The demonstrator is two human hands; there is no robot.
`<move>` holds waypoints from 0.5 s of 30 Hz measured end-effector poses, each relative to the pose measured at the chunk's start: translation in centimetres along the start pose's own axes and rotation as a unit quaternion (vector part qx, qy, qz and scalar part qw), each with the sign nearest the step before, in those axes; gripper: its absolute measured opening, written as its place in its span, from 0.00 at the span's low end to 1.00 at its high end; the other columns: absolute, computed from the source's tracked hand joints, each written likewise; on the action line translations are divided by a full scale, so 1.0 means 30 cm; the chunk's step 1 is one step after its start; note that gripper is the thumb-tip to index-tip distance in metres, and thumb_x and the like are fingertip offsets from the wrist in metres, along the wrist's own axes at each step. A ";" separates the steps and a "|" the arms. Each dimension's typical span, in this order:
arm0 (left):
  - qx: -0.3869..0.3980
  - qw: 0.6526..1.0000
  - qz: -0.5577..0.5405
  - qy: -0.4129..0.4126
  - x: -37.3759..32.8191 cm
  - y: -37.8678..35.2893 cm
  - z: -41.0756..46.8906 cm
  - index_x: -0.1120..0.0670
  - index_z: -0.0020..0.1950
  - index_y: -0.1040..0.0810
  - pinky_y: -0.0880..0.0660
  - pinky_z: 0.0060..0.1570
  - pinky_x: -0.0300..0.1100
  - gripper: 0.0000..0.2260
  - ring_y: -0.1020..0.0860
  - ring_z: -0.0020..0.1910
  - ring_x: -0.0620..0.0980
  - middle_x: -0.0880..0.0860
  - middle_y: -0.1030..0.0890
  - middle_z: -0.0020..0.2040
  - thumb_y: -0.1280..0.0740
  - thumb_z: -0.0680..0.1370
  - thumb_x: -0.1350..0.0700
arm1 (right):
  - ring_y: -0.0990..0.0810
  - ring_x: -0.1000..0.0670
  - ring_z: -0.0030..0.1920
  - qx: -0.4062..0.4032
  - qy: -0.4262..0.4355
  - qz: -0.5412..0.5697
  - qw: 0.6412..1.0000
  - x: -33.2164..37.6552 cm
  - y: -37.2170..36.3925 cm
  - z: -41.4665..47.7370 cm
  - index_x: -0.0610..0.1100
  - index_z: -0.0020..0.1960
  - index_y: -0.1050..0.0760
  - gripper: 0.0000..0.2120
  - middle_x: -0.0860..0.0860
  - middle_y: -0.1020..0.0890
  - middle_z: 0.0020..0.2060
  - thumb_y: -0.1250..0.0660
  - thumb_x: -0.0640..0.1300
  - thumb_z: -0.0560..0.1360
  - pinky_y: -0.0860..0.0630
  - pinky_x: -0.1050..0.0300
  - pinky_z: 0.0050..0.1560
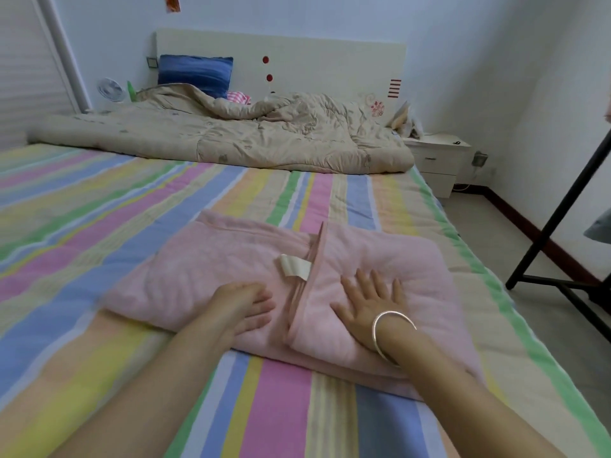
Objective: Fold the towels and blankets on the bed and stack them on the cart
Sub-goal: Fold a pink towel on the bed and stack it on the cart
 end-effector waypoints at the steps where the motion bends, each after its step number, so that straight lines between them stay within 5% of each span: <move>1: 0.001 0.999 -0.029 0.020 0.003 0.054 -0.009 0.60 0.53 0.23 0.20 0.32 0.41 0.05 0.19 0.42 0.51 0.56 0.19 0.46 0.37 0.80 0.60 | 0.62 0.46 0.77 0.007 -0.009 0.002 1.000 0.006 0.011 0.010 0.56 0.78 0.57 0.31 0.51 0.58 0.78 0.56 0.65 0.78 0.64 0.36 0.73; 5: -0.024 0.998 -0.016 0.054 0.051 0.220 -0.051 0.58 0.50 0.23 0.20 0.28 0.39 0.08 0.20 0.40 0.50 0.55 0.18 0.43 0.42 0.81 0.62 | 0.51 0.43 0.77 -0.043 -0.040 0.077 0.995 0.106 0.088 0.036 0.52 0.75 0.42 0.29 0.49 0.46 0.77 0.52 0.64 0.78 0.55 0.37 0.73; 10: -0.087 0.992 -0.086 0.034 0.047 0.360 -0.077 0.63 0.52 0.25 0.19 0.31 0.43 0.05 0.23 0.42 0.53 0.59 0.24 0.44 0.41 0.80 0.66 | 0.62 0.44 0.77 -0.061 0.001 0.067 0.996 0.301 0.031 0.053 0.53 0.78 0.51 0.34 0.46 0.57 0.78 0.57 0.68 0.77 0.64 0.37 0.73; 15: -0.189 0.969 -0.158 -0.014 -0.004 0.428 -0.039 0.64 0.69 0.31 0.23 0.48 0.46 0.17 0.23 0.62 0.60 0.63 0.26 0.67 0.38 0.81 0.62 | 0.62 0.43 0.77 -0.068 -0.014 0.006 0.998 0.321 -0.027 0.078 0.53 0.77 0.51 0.34 0.45 0.58 0.78 0.58 0.68 0.76 0.62 0.35 0.72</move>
Point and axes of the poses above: each hand's wrist, its own z-axis towards the middle knuckle, its own y-axis out of the back of the hand, x = y × z, the point moved 3 cm from there along z, towards the middle knuckle
